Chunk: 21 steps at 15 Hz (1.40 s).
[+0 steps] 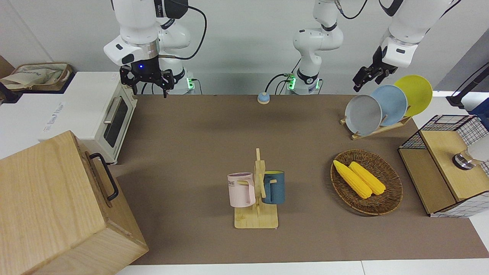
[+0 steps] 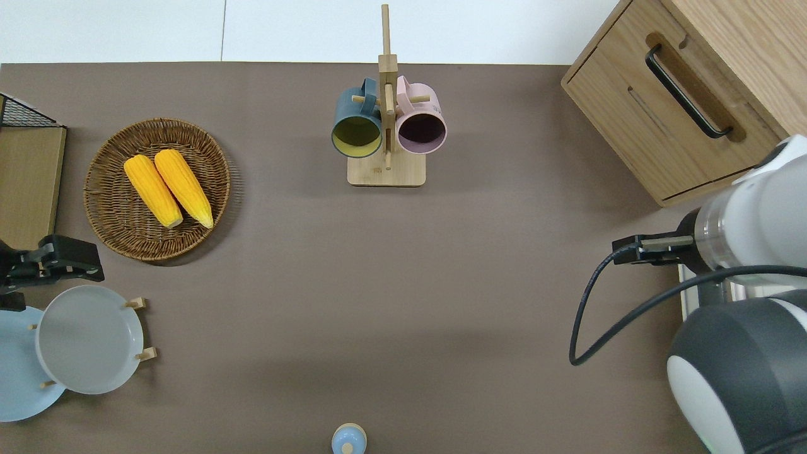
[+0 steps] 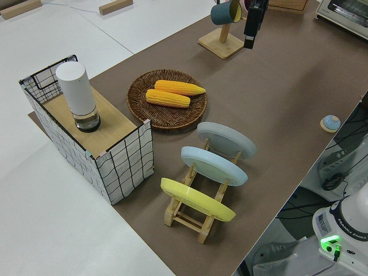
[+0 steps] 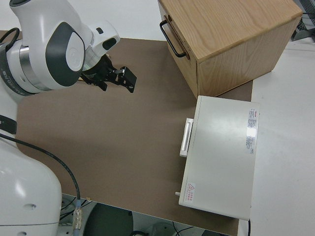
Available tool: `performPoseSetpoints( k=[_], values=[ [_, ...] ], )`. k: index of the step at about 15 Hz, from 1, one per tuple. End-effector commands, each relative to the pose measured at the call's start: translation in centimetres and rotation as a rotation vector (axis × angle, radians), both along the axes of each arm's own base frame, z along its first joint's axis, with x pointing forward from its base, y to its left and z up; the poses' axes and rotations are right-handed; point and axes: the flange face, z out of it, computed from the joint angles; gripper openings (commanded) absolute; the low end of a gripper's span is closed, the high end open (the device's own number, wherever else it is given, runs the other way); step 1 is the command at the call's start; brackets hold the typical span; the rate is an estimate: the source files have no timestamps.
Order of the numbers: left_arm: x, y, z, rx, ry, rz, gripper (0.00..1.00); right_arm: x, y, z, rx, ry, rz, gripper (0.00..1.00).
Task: Slide drawer open with right arm
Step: 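Reach the right gripper up to the black drawer handle and grasp it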
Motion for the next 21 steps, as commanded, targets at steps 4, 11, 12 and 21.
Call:
performPoseSetpoints(
  k=[4,11,12,21],
  values=[
    [-0.3,0.0,0.4,-0.005,-0.007,-0.009,0.99,0.6,1.5,-1.0,-0.100,0.016,0.074,0.992],
    [-0.3,0.0,0.4,-0.005,-0.007,-0.009,0.99,1.2,5.8,-4.1,-0.325,0.043,0.232,0.992],
    [-0.3,0.0,0.4,-0.005,-0.007,-0.009,0.99,1.3,6.4,-4.6,-0.361,0.044,0.251,0.992],
    [-0.3,0.0,0.4,-0.005,-0.007,-0.009,0.99,1.6,10.8,-10.8,-0.702,0.044,0.389,0.990]
  ],
)
